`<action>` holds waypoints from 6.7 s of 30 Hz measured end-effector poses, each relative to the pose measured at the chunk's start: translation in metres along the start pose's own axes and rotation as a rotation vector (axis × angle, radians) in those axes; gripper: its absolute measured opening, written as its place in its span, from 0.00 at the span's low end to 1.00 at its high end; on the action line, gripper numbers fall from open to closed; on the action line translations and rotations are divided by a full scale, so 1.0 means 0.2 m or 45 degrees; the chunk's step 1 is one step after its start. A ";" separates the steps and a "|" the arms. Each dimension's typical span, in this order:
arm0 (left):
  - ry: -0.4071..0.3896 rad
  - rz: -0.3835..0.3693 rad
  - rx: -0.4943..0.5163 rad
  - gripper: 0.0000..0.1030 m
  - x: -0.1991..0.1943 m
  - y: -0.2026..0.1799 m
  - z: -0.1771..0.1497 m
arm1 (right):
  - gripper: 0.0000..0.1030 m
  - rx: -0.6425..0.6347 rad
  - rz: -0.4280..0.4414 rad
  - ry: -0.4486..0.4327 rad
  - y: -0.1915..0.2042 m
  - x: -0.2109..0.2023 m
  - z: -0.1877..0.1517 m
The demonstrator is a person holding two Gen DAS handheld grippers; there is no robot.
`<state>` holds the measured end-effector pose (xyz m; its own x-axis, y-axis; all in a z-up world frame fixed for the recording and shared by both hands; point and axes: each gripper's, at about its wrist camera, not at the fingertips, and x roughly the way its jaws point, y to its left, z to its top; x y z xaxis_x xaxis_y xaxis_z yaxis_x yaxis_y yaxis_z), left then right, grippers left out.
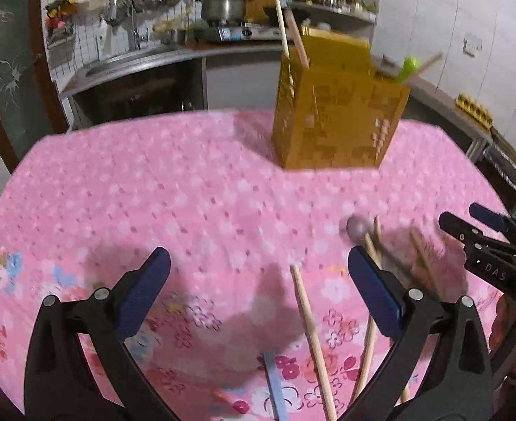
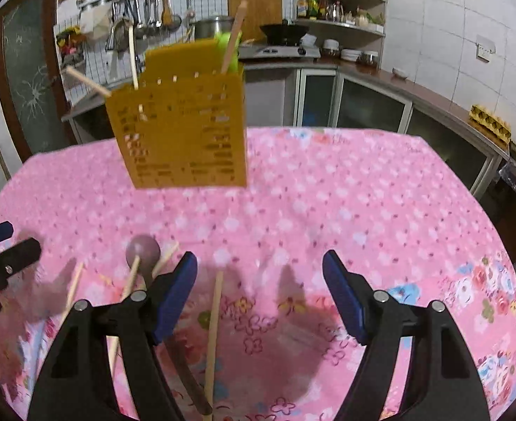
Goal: Organize utensils
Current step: 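Close the left tool on a chopstick while the right tool grasps another chopstick, then carry both chopsticks over the yellow holder and open both tools to drop them, then grasp the blue-handled spoon with the left tool while the right tool grasps the wooden spoon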
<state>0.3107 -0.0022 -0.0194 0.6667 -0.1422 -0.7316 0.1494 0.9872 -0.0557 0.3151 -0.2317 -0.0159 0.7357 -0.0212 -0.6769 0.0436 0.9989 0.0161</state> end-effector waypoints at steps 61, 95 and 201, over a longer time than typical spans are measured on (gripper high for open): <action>-0.083 -0.053 -0.057 0.04 -0.26 -0.07 0.26 | 0.06 0.122 0.200 -0.179 -0.07 -0.27 0.24; -0.677 -0.052 -0.013 0.04 -0.92 -0.24 0.96 | 0.06 0.043 0.207 -0.694 0.03 -0.73 1.02; 0.054 -0.026 -0.072 0.95 -0.12 0.11 -0.20 | 0.63 -0.127 0.067 -0.014 0.15 0.00 -0.12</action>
<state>0.2700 0.0258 -0.0302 0.6322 -0.1601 -0.7581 0.1199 0.9869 -0.1084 0.2998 -0.2015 -0.0322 0.7427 0.0317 -0.6689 -0.0623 0.9978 -0.0219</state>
